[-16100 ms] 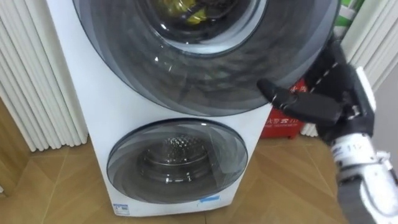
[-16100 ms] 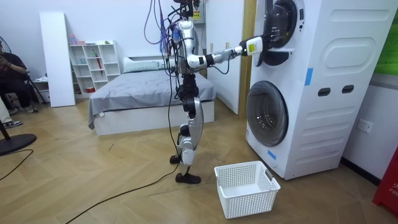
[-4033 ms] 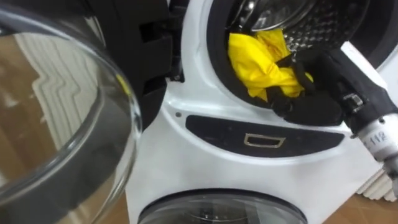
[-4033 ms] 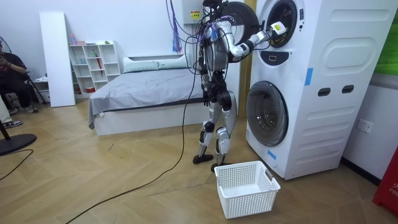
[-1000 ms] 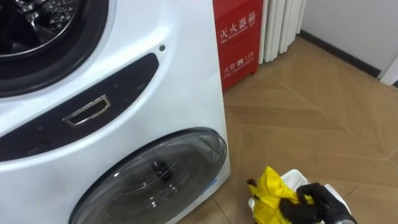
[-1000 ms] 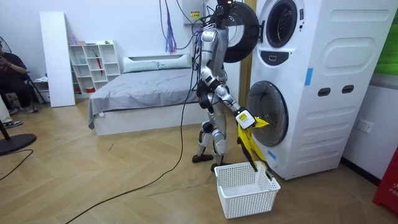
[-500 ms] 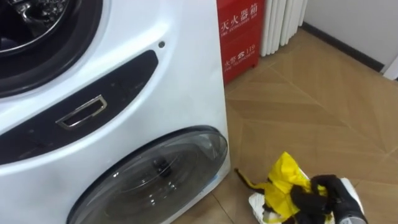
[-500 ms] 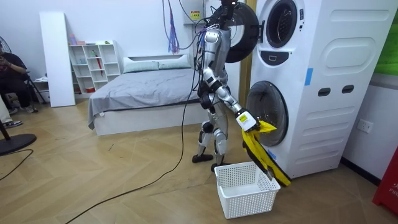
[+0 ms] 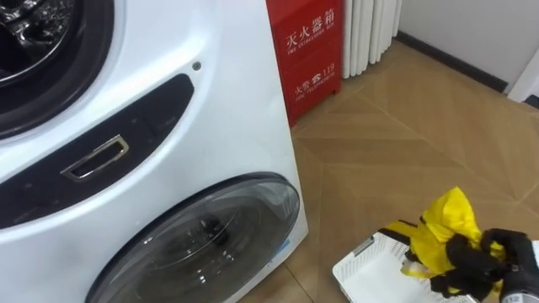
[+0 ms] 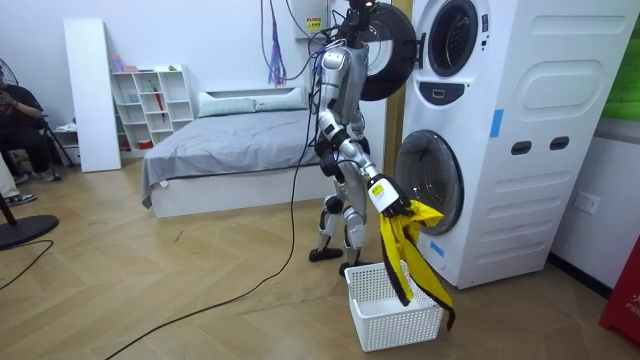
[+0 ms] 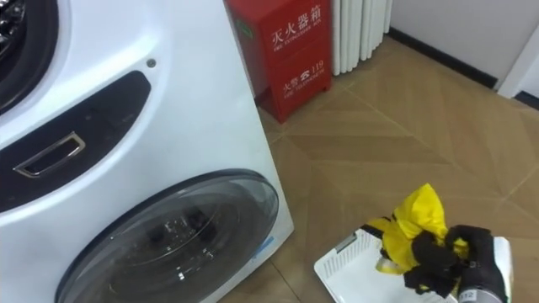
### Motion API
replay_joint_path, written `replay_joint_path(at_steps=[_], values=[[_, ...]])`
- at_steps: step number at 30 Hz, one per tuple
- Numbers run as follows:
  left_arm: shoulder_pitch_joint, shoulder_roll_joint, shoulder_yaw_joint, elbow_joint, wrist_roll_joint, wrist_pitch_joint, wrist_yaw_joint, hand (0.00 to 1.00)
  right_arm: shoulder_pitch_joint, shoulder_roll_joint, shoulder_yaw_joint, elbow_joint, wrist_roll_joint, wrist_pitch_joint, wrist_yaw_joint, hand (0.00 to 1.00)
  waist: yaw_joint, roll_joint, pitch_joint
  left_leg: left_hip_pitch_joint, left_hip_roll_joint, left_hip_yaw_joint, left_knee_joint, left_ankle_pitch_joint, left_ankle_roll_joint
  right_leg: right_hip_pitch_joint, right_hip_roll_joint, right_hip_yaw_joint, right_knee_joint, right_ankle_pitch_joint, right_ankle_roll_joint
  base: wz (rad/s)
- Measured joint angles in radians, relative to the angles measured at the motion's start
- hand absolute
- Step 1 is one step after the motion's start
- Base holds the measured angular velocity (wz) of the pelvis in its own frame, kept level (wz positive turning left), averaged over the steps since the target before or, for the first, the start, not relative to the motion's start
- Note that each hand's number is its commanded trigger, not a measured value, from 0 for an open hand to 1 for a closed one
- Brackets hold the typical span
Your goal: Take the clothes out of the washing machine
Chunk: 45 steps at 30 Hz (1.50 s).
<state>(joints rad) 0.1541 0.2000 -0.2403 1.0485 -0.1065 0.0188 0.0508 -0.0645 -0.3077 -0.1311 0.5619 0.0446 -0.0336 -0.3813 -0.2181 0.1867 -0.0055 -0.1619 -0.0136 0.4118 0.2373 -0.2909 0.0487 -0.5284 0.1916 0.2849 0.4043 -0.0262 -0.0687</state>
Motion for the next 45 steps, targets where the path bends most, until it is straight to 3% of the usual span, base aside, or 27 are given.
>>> replay_joint_path(at_steps=[9,15,19,26,38,45], values=[[0.007,0.006,0.000,-0.031,-0.001,0.005,0.004,0.00,0.010,0.000,0.003,-0.031,0.029,0.000,-0.019,0.00,0.002,0.000,0.0000,-0.004,0.001,0.009,0.000,-0.003,-0.004,-0.014,0.000,-0.012,0.015,-0.007,-0.015,-0.01],[0.013,0.010,-0.001,-0.059,-0.001,0.004,0.010,0.00,0.020,0.000,0.028,-0.031,0.038,0.000,-0.022,0.00,0.002,-0.003,0.0019,-0.004,0.000,0.006,0.009,-0.003,-0.005,-0.013,0.001,-0.011,0.015,-0.022,-0.009,0.05],[0.016,0.010,0.000,-0.064,-0.012,0.004,0.011,0.00,0.037,0.000,0.039,-0.031,0.047,0.000,-0.012,0.00,0.004,-0.013,0.0058,-0.012,0.001,0.003,0.023,-0.003,-0.004,-0.015,0.001,-0.010,0.018,-0.027,-0.016,0.02],[0.016,0.011,0.001,-0.057,-0.012,0.004,0.012,0.00,0.050,0.001,0.036,-0.031,0.047,-0.001,0.005,0.00,0.000,-0.038,0.0039,-0.019,0.002,-0.004,0.036,-0.002,-0.004,-0.013,0.001,-0.009,0.009,-0.018,-0.017,0.00],[0.018,0.012,0.001,-0.046,-0.011,0.004,0.007,0.00,0.046,0.001,0.025,-0.032,0.033,-0.001,0.007,0.00,0.002,-0.037,0.0029,-0.018,0.002,-0.018,0.020,-0.004,-0.004,-0.014,-0.011,-0.026,0.010,-0.011,-0.009,0.04],[0.019,0.012,0.005,-0.048,-0.017,0.003,0.012,0.00,0.045,0.001,0.022,-0.034,0.012,-0.021,-0.017,0.00,0.005,-0.037,0.0026,-0.019,0.001,-0.029,0.020,-0.003,-0.006,-0.011,-0.012,-0.037,0.008,-0.007,-0.019,0.02]])
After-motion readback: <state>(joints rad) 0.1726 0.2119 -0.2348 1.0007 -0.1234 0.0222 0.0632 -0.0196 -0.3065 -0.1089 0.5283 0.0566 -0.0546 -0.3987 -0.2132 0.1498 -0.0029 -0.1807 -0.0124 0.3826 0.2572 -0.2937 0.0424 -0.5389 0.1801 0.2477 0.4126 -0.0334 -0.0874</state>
